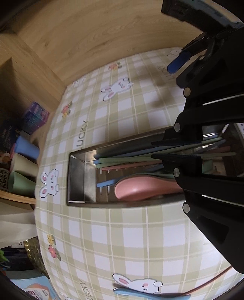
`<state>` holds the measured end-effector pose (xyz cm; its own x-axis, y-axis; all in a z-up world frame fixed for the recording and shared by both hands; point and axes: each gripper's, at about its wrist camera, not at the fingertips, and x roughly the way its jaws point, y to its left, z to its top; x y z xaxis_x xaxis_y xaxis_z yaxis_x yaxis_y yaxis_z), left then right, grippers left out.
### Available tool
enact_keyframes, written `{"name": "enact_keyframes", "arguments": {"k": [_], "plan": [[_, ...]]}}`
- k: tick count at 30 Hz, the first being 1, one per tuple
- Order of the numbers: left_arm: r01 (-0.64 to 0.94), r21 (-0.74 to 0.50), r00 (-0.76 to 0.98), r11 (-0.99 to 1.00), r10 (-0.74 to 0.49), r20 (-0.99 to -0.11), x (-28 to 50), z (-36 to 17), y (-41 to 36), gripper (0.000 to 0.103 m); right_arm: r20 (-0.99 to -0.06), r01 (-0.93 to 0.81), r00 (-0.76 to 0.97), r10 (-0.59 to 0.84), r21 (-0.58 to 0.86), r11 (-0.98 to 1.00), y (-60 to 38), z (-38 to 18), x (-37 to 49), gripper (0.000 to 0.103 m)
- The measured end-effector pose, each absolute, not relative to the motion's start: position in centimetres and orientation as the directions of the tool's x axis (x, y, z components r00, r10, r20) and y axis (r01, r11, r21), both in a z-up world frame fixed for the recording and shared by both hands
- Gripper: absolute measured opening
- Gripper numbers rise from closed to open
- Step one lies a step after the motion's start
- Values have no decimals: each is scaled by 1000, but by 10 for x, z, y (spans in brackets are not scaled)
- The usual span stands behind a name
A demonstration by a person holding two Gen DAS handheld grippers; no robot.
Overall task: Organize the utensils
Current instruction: 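Lower the green chopstick into the caddy and open the left gripper, then grasp the blue spoon by its handle with the right gripper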
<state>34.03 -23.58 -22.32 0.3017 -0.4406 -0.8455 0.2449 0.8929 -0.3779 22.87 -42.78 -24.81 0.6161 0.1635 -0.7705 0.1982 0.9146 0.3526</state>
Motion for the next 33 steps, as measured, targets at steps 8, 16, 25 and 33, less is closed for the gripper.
{"name": "enact_keyframes", "arguments": {"k": [8, 16, 25, 33], "plan": [[314, -394, 409, 864, -498, -765, 326, -179, -150, 24, -766, 171, 620, 171, 344, 923, -404, -233, 231, 82], [151, -336, 518, 930, -364, -774, 312, -180, 4, 25, -759, 116, 618, 206, 346, 931, -364, -230, 240, 83], [20, -300, 528, 954, -265, -807, 280, -211, 85, 26, -783, -60, 565, 261, 277, 959, -282, -225, 263, 83], [73, -240, 562, 968, -239, -792, 263, -223, 82, 34, -829, -256, 483, 283, 175, 951, -182, -238, 303, 83]]}}
